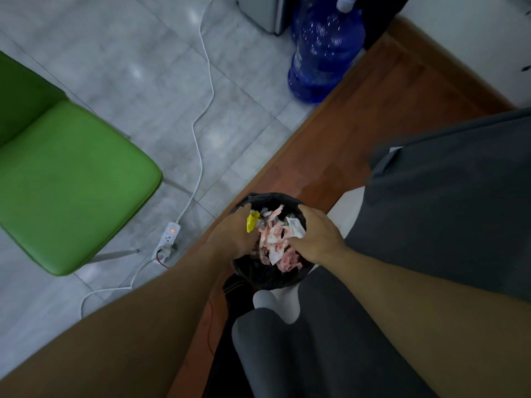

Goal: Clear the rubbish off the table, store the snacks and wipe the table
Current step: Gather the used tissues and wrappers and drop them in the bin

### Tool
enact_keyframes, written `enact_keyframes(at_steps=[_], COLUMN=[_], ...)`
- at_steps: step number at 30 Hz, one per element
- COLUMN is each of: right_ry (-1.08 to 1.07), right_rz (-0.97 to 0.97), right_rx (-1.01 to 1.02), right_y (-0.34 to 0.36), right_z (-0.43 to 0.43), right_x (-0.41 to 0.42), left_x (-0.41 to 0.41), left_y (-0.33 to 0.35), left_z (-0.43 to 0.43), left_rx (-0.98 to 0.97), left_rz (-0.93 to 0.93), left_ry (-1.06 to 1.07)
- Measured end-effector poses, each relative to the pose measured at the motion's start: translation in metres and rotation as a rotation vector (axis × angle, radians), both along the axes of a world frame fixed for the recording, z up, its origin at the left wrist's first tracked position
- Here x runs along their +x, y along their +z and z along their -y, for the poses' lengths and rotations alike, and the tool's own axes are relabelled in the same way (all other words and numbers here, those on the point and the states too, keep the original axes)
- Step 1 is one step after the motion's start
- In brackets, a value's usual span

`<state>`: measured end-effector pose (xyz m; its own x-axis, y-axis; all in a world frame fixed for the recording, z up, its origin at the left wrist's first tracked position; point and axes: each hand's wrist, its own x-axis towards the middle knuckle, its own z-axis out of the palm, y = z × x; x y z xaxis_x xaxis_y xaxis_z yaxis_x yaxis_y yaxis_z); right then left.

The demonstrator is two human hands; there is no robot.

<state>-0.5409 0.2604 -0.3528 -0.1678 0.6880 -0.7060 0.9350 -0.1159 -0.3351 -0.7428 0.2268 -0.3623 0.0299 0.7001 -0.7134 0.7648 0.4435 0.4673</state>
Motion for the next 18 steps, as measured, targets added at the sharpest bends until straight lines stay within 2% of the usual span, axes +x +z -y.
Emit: enact_keyframes(at_steps=[6,12,18], right_ry=[0.039,0.102,0.172], right_rz=[-0.012,-0.030,-0.007], right_rx=[0.071,0.167,0.318], right_y=[0.078,0.169,0.262], right_z=[-0.007,-0.009,-0.012], right_x=[0.004,0.010,0.023], left_x=[-0.007,-0.010,-0.001], left_y=[0.082,0.174,0.263], left_z=[-0.007,-0.011,-0.014], left_rx=[0.123,0.198,0.266], left_rz=[-0.100,-0.363,-0.433], left_ry=[-0.119,-0.319,-0.301])
